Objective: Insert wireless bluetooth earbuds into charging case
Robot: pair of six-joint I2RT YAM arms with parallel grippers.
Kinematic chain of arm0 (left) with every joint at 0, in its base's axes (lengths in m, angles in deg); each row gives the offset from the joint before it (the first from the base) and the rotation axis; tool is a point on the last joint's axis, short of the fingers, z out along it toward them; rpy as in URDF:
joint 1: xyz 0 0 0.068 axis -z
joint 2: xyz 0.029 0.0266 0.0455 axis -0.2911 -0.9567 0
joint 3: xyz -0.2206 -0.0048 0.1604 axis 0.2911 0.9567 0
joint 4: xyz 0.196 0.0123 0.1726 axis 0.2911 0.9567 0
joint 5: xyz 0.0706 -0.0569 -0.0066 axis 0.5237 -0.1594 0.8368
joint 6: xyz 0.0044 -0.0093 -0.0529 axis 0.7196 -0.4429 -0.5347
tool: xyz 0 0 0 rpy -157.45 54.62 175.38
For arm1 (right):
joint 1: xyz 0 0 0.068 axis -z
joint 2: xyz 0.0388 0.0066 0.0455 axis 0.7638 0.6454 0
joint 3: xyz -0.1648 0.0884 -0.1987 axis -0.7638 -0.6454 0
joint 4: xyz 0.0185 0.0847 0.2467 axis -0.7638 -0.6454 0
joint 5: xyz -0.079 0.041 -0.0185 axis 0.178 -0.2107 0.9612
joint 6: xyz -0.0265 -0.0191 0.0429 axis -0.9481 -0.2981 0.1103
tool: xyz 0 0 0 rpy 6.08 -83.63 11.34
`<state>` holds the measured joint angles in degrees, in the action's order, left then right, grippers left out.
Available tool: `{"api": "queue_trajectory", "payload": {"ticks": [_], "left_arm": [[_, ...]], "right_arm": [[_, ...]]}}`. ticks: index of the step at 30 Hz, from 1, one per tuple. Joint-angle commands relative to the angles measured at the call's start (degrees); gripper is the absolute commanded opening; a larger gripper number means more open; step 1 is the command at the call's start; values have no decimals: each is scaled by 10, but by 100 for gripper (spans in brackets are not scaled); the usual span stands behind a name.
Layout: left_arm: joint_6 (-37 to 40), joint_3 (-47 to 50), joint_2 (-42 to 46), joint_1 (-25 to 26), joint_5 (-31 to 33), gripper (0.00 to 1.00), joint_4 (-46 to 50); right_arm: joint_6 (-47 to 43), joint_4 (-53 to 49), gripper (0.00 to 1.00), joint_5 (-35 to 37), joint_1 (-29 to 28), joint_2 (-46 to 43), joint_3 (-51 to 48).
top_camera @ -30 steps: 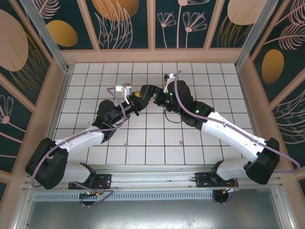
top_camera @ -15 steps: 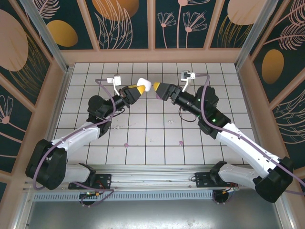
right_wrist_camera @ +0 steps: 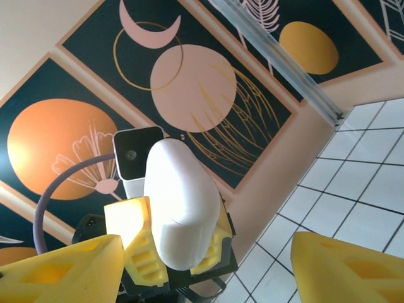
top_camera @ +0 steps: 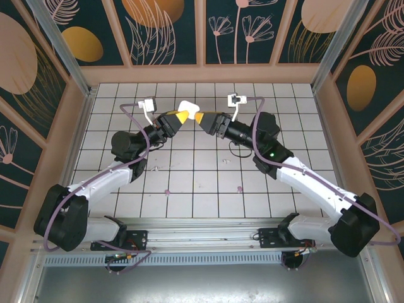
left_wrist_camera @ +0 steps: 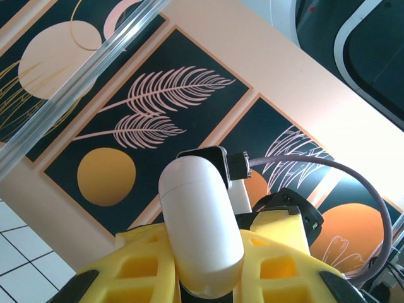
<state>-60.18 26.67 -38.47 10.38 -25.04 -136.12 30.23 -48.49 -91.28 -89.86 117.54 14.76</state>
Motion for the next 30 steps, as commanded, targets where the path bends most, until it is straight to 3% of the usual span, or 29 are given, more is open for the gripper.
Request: {"api": "queue_trajectory", "payload": {"ticks": [1,6,14,20,22,25,28,30], "left_arm": [[-14,5,15,-1,-16,0,-37],[-19,6,17,-1,-23,0,-36],[-3,1,17,0,-33,0,-2],[55,-16,34,-1,-46,0,103],[79,-18,44,-1,-44,4,138],[119,-25,63,-1,-40,26,197],[196,-53,85,-1,-22,63,324],[256,-77,100,-2,-4,76,423]], "right_arm": [[14,66,68,-32,2,9,6],[16,70,62,-47,1,29,22],[5,73,32,-74,1,49,31],[-38,55,19,-81,1,45,30],[-53,47,16,-81,1,42,31],[-84,20,13,-81,2,42,40],[-140,-46,12,-83,2,40,65],[-195,-108,11,-77,2,37,86]]}}
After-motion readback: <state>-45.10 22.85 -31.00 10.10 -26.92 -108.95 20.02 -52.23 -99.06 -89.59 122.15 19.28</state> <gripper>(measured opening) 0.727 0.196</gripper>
